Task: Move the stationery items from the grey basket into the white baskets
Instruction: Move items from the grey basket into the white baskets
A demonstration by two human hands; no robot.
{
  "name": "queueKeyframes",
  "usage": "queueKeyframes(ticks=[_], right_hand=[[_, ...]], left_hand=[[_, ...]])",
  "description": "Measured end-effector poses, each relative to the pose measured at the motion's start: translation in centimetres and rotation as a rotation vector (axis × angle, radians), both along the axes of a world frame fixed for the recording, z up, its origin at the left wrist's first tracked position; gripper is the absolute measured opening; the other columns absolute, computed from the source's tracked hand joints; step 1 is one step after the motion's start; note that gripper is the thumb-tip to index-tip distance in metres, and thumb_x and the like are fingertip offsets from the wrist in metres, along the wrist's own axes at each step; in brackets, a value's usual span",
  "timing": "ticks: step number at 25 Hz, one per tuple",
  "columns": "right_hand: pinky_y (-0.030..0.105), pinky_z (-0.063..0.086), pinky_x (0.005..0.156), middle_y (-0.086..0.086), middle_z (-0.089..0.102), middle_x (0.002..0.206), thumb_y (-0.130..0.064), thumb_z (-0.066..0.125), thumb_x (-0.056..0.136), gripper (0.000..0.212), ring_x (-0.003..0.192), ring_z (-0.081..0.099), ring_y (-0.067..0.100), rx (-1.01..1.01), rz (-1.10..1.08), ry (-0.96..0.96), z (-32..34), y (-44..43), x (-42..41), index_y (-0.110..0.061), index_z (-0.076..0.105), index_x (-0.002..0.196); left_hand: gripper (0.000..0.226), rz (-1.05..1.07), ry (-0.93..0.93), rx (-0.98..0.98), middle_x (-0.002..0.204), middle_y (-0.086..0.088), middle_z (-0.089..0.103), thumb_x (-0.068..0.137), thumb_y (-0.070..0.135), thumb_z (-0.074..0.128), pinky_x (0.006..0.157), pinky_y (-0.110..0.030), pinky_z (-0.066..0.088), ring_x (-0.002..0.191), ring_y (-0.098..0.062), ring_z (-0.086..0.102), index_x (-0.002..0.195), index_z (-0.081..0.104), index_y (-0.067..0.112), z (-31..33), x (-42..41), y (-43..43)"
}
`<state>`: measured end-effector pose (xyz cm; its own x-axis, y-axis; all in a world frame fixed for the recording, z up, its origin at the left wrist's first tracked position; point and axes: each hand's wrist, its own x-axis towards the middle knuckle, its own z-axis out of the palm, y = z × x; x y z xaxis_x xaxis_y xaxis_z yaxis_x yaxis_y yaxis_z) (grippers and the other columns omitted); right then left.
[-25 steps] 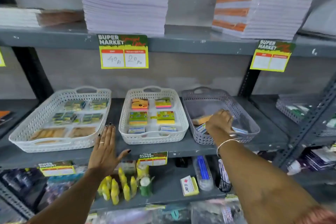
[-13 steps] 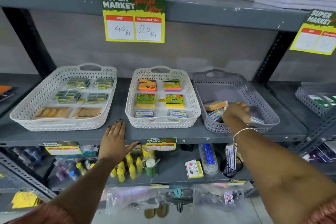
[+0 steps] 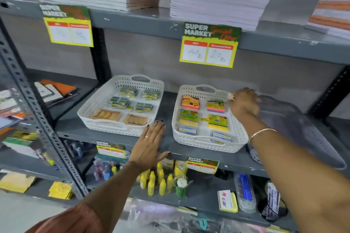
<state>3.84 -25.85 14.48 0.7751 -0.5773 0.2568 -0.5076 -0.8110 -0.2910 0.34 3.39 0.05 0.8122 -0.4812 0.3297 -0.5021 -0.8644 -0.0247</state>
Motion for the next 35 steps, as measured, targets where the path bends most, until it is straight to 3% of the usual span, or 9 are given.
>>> queueKeyframes(ticks=[3, 6, 10, 15, 18, 24, 28, 32, 35], right_hand=[[0.043, 0.044, 0.097, 0.018, 0.05, 0.13, -0.027, 0.066, 0.083, 0.054, 0.125, 0.047, 0.034, 0.051, 0.21, -0.042, 1.2, 7.9, 2.8, -0.002, 0.048, 0.126], [0.042, 0.044, 0.098, 0.015, 0.049, 0.13, -0.026, 0.062, 0.082, 0.047, 0.126, 0.046, 0.032, 0.085, 0.432, -0.018, 0.9, 16.1, 5.4, -0.008, 0.05, 0.124], [0.04, 0.047, 0.097, 0.009, 0.056, 0.124, -0.02, 0.064, 0.08, 0.017, 0.119, 0.053, 0.029, 0.168, 0.768, 0.072, -1.6, 25.4, 7.5, -0.025, 0.058, 0.095], [0.039, 0.05, 0.094, 0.007, 0.062, 0.119, -0.029, 0.068, 0.077, 0.028, 0.114, 0.057, 0.027, 0.088, 0.978, 0.214, -6.2, 33.5, 9.4, -0.02, 0.061, 0.103], [0.039, 0.048, 0.098, 0.008, 0.059, 0.126, -0.037, 0.068, 0.08, 0.045, 0.119, 0.054, 0.029, 0.027, 0.993, 0.262, -7.7, 35.6, 10.4, -0.014, 0.059, 0.117], [0.039, 0.049, 0.098, 0.011, 0.06, 0.128, -0.036, 0.067, 0.081, 0.044, 0.118, 0.057, 0.031, 0.014, 1.002, 0.318, -8.5, 36.3, 11.6, -0.014, 0.061, 0.119], [0.041, 0.045, 0.102, 0.015, 0.051, 0.137, -0.047, 0.065, 0.081, 0.065, 0.127, 0.048, 0.033, 0.002, 1.013, 0.325, -7.4, 35.2, 11.2, -0.009, 0.049, 0.131], [0.043, 0.04, 0.107, 0.014, 0.037, 0.148, -0.026, 0.059, 0.089, 0.066, 0.137, 0.036, 0.032, 0.022, 0.904, 0.189, -3.9, 30.3, 10.2, -0.01, 0.03, 0.146], [0.042, 0.04, 0.104, 0.014, 0.039, 0.145, -0.022, 0.056, 0.091, 0.06, 0.136, 0.037, 0.031, 0.025, 0.771, 0.072, -1.4, 24.2, 8.6, -0.01, 0.031, 0.144]], left_hand=[[0.085, 0.136, -0.05, -0.027, 0.145, -0.019, 0.031, 0.085, 0.065, 0.022, 0.113, -0.036, 0.003, 0.135, -0.028, 0.023, 0.138, 0.026, -0.002, 2.5, 1.5, 5.7], [0.095, 0.287, -0.018, -0.024, 0.149, -0.017, 0.025, 0.081, 0.071, 0.008, 0.115, -0.035, 0.004, 0.138, -0.026, 0.018, 0.14, 0.022, -0.001, 3.8, 2.8, 13.1], [0.115, 0.318, 0.044, 0.092, 0.153, -0.012, 0.013, 0.063, 0.083, -0.013, 0.114, -0.037, 0.008, 0.14, -0.022, 0.01, 0.144, 0.011, 0.004, 4.3, 4.1, 20.0], [0.116, 0.275, 0.052, 0.149, 0.154, -0.011, 0.01, 0.062, 0.085, -0.008, 0.116, -0.037, 0.001, 0.141, -0.02, 0.004, 0.143, 0.006, 0.004, 2.8, 5.6, 21.8], [0.111, 0.287, 0.031, 0.142, 0.153, -0.012, 0.012, 0.067, 0.083, 0.003, 0.114, -0.036, -0.002, 0.14, -0.021, 0.007, 0.143, 0.007, 0.003, 2.0, 5.7, 22.0], [0.107, 0.293, 0.021, 0.129, 0.154, -0.01, 0.006, 0.07, 0.081, 0.016, 0.113, -0.034, -0.007, 0.141, -0.02, 0.002, 0.143, -0.001, 0.004, 1.7, 5.7, 21.7], [0.11, 0.298, 0.035, 0.108, 0.152, -0.012, 0.015, 0.069, 0.083, 0.007, 0.115, -0.035, -0.004, 0.14, -0.021, 0.009, 0.143, 0.007, 0.002, 1.8, 5.6, 21.7], [0.104, 0.294, 0.014, 0.057, 0.147, -0.017, 0.025, 0.077, 0.078, 0.009, 0.113, -0.035, -0.005, 0.136, -0.025, 0.023, 0.14, 0.018, -0.003, 2.5, 4.6, 20.1], [0.096, 0.172, -0.02, -0.024, 0.151, -0.015, 0.012, 0.081, 0.072, 0.019, 0.114, -0.036, -0.004, 0.14, -0.021, 0.003, 0.142, 0.01, -0.002, 2.9, 4.0, 15.1]])
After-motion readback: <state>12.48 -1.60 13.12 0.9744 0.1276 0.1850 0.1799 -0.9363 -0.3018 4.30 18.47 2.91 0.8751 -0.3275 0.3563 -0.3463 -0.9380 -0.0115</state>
